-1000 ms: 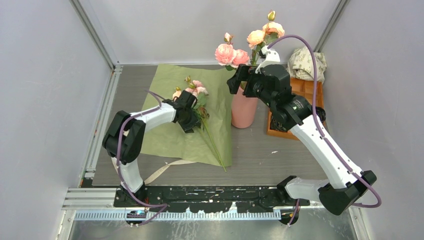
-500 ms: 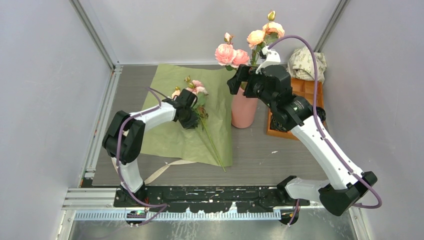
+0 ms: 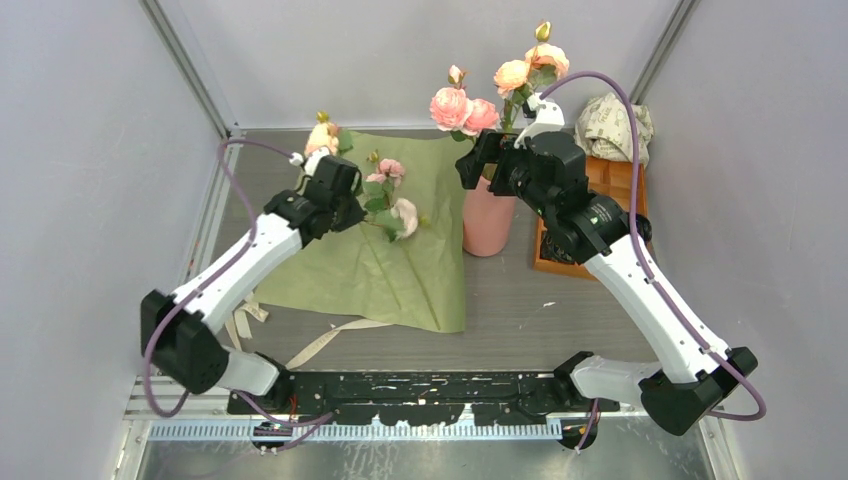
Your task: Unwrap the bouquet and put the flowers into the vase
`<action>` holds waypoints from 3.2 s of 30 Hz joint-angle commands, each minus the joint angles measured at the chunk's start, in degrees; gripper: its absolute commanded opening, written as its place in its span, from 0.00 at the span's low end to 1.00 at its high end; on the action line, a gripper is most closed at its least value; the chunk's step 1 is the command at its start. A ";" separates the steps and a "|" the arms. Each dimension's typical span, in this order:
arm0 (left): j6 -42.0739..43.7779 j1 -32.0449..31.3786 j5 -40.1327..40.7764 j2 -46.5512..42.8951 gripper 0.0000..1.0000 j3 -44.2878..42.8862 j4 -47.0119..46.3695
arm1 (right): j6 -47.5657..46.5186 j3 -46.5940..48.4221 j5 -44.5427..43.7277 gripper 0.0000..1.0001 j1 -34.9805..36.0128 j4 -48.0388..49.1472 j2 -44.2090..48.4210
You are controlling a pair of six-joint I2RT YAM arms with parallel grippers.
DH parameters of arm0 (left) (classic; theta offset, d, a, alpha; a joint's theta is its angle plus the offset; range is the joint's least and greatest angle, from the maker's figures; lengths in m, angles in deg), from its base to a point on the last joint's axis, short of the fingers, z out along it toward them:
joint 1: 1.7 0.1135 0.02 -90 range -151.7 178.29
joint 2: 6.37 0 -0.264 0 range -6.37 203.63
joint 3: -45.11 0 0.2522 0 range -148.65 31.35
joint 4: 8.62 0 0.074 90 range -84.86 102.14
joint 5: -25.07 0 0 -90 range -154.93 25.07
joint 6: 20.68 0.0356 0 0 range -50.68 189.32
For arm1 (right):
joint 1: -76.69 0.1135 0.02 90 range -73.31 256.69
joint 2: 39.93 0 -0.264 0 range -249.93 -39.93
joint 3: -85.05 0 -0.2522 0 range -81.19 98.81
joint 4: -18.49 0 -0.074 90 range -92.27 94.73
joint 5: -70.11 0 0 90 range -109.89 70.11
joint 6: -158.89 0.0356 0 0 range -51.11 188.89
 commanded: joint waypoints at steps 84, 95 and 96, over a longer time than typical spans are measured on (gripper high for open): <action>14.80 12.46 -1.42 35.49 0.25 -16.93 0.87 | 2.75 -7.01 5.38 0.96 12.63 1.25 -3.71; 15.55 13.14 -5.28 28.96 0.00 -14.94 -1.49 | 3.35 -7.67 4.52 0.96 12.62 1.59 -3.71; 15.85 13.05 -6.35 27.53 0.00 -15.26 -1.66 | 3.48 -7.74 4.45 0.96 12.56 1.65 -3.67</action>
